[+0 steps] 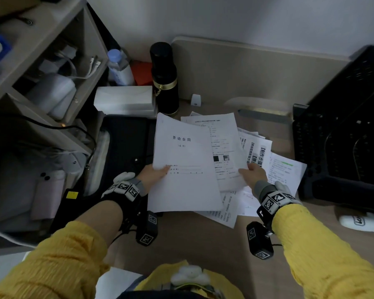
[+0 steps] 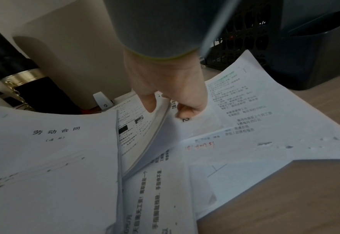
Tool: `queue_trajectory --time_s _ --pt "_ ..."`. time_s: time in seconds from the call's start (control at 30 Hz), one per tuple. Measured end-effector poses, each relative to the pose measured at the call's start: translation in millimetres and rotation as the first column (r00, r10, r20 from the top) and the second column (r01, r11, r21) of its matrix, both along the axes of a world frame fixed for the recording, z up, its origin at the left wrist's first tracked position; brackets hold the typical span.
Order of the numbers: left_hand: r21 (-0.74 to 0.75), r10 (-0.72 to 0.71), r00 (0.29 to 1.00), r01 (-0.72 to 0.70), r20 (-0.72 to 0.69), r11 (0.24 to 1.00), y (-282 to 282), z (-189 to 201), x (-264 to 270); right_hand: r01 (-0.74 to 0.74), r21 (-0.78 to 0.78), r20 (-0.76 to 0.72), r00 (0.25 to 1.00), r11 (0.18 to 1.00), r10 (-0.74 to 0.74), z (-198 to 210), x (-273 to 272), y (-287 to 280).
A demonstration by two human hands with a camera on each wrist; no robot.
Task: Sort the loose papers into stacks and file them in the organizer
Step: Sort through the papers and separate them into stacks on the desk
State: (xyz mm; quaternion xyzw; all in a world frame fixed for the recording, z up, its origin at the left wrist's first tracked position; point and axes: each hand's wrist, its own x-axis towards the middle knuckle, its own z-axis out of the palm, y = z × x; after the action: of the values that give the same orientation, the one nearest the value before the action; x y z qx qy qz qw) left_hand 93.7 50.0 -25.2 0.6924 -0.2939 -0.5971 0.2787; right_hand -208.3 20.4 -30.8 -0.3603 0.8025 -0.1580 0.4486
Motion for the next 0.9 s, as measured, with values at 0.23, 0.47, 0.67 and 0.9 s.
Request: queue_trajectory --time_s 0.23,0.47,0.67,0.9 --pt "0.014 0.013 0.999 -0.012 -0.046 1.000 -2 1 -7 0.072 0.025 0.111 0.991 0.997 -0.074 5 7 -4" --pt "-0.002 0.023 0.996 -0.023 -0.081 1.000 -2 7 -4 -0.082 0.038 0.036 0.996 0.996 0.080 14 5 4" --pt "-0.067 0.130 0.964 -0.149 -0.230 0.987 -5 19 -2 -0.057 0.035 0.022 0.998 0.998 0.056 20 -6 17" --pt "-0.068 0.030 0.982 -0.043 -0.186 0.997 2 21 -9 -0.328 0.246 0.245 0.932 0.912 0.269 45 5 54"
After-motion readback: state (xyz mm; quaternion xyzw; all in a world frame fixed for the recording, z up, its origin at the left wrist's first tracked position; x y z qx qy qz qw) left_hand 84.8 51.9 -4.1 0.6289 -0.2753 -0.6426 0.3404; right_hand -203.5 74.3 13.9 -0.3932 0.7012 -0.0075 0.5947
